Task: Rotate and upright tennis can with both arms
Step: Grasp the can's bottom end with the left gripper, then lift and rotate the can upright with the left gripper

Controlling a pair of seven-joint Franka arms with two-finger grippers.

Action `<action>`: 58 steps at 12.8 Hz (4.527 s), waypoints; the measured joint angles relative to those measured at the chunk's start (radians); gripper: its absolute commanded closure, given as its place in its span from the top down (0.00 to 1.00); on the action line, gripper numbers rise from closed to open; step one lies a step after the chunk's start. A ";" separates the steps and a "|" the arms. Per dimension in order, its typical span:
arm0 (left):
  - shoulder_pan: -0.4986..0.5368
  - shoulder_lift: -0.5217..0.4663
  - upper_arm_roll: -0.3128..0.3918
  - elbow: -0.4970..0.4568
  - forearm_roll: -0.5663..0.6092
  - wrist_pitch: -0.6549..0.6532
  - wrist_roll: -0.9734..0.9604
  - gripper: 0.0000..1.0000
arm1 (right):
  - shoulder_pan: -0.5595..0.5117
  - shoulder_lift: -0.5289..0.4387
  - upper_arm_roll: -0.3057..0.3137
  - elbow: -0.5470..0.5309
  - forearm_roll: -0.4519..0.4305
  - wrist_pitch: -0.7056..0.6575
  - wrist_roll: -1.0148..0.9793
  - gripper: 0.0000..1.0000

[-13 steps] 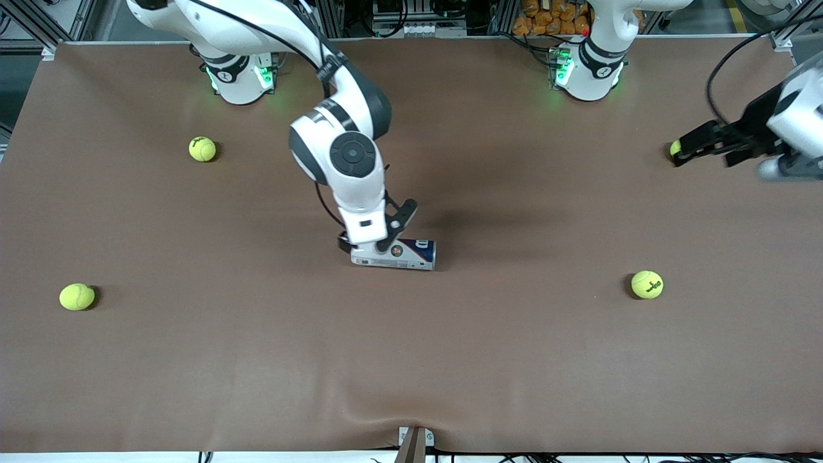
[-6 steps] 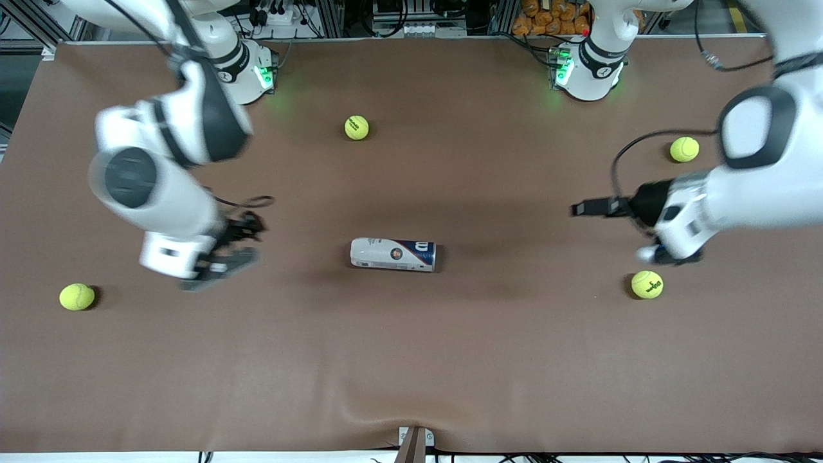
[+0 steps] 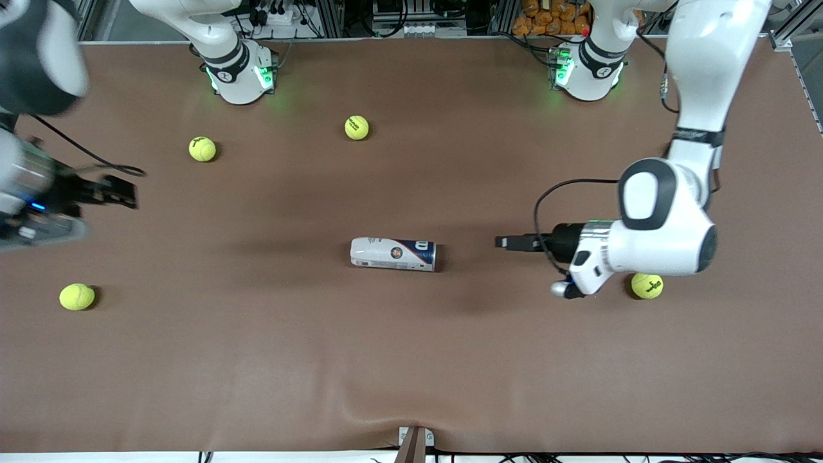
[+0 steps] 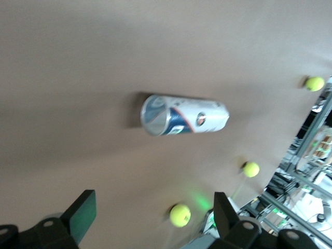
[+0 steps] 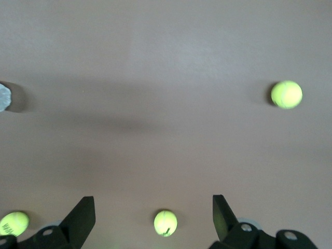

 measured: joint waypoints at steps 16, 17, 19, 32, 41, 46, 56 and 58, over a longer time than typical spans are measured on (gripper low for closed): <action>-0.093 0.325 -0.015 -0.063 -0.773 0.116 0.817 0.83 | -0.072 -0.137 0.025 0.020 -0.003 -0.137 0.192 1.00; -0.096 0.330 -0.015 -0.063 -0.791 0.116 0.832 0.78 | -0.067 -0.137 0.031 0.028 -0.012 -0.138 0.198 1.00; -0.110 0.346 -0.015 -0.063 -0.843 0.116 0.886 0.67 | -0.064 -0.138 0.035 0.035 -0.015 -0.148 0.202 1.00; -0.143 0.326 -0.012 0.034 -0.929 0.115 0.787 0.00 | -0.026 -0.128 0.046 0.033 -0.013 -0.117 0.209 1.00; -0.124 0.076 0.006 0.131 -0.357 0.115 0.127 0.00 | -0.026 -0.127 0.046 0.032 -0.013 -0.115 0.209 1.00; -0.182 -0.012 -0.011 0.195 0.185 0.112 -0.345 0.00 | -0.026 -0.127 0.045 0.032 -0.013 -0.114 0.209 1.00; -0.554 0.040 0.002 0.221 0.880 0.119 -1.006 0.00 | -0.043 -0.127 0.034 0.032 0.016 -0.113 0.209 1.00; -0.591 0.078 0.008 0.223 0.968 0.122 -1.047 0.00 | -0.058 -0.127 0.033 0.032 0.018 -0.114 0.209 1.00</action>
